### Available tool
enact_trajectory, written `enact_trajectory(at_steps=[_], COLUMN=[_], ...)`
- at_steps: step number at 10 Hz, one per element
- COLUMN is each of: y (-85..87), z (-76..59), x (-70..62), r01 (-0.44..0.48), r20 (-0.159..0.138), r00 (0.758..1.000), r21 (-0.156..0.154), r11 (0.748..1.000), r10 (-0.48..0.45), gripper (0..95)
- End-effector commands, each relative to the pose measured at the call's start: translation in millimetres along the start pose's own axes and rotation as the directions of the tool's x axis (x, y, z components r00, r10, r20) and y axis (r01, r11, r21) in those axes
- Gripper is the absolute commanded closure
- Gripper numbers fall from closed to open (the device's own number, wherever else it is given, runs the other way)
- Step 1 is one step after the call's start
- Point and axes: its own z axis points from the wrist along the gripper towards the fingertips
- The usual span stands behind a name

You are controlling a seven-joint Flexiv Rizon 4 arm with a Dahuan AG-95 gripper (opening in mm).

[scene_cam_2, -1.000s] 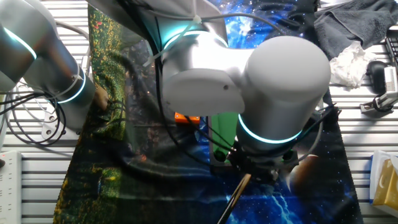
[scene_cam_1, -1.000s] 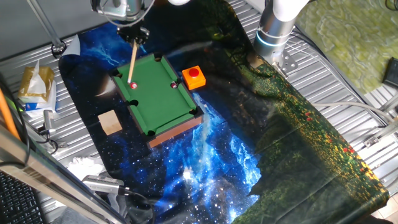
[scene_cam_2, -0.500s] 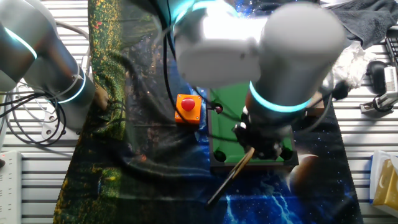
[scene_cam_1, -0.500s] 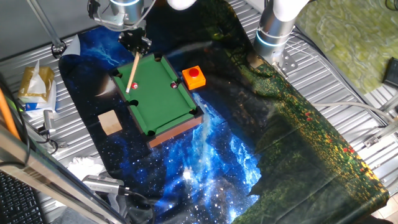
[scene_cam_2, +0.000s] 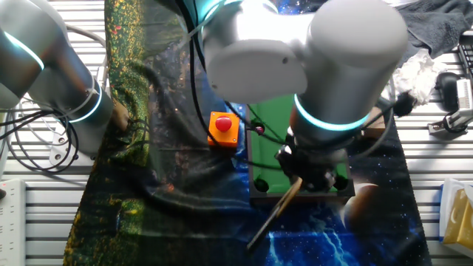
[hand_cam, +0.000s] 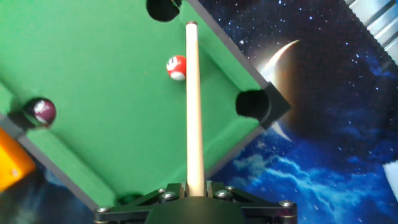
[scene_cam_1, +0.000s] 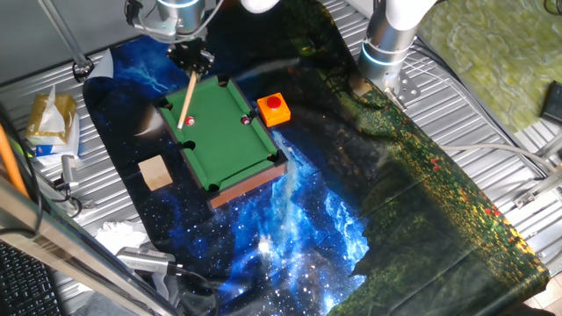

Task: Hit the pool ball

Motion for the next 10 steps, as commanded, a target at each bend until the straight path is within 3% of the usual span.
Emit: enact_trajectory(at_steps=[1, 3, 6, 10], y=[-7.0, -2.0, 11.5, 11.3], z=[-0.2, 2.2, 11.8, 14.2], x=[15.2, 28.5, 34.8, 38.6], r01=[0.038, 0.067, 0.064, 0.058], r20=[-0.003, -0.011, -0.021, -0.024], r00=[0.999, 0.998, 0.998, 0.998], r21=[0.002, 0.013, 0.032, 0.040], r11=[0.999, 0.998, 0.997, 0.998], r10=[-0.038, -0.067, -0.063, -0.057], gripper=[95.0, 95.0, 95.0, 95.0])
